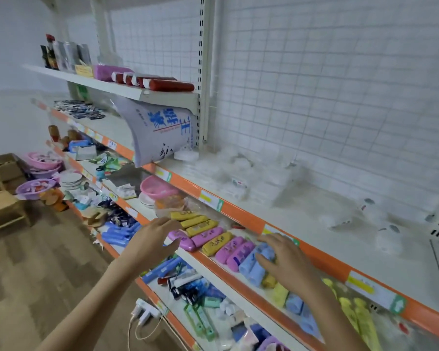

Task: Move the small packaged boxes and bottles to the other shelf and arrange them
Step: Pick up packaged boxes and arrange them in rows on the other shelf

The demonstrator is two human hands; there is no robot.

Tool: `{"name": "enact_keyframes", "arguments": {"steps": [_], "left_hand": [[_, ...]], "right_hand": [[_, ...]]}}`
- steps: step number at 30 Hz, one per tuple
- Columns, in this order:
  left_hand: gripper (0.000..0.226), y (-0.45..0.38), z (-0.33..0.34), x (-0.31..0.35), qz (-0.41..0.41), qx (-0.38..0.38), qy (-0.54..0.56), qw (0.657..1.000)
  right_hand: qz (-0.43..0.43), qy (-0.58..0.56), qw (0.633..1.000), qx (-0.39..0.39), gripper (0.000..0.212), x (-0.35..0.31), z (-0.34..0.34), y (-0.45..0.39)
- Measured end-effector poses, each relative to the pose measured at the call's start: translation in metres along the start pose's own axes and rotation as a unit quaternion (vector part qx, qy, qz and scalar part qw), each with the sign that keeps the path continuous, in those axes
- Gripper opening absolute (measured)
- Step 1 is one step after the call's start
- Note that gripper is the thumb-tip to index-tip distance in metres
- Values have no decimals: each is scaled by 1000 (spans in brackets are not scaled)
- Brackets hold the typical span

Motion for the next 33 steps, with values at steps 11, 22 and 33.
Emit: {"name": "enact_keyframes", "arguments": {"steps": [11,22,33], "left_hand": [[36,-185,3,-54,34,42,14,998],[38,-384,42,-64,125,-57,-48,989],[68,-505,141,-56,199,-177,-60,962]], "right_hand": [[-41,10,996,78,38,17,-36,-182],[64,36,997,1,42,95,-32,-344],[178,119,972,-92,49,124,29,-425]]}}
Point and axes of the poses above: each hand's wrist, its own y-axis away from the middle knuckle, its own z-axis out of the palm, x = y × z, the point moved 8 cm from there along -y, towards the middle knuckle, and after that the axes turned 7 degrees about -y, right-handed, at the moved point
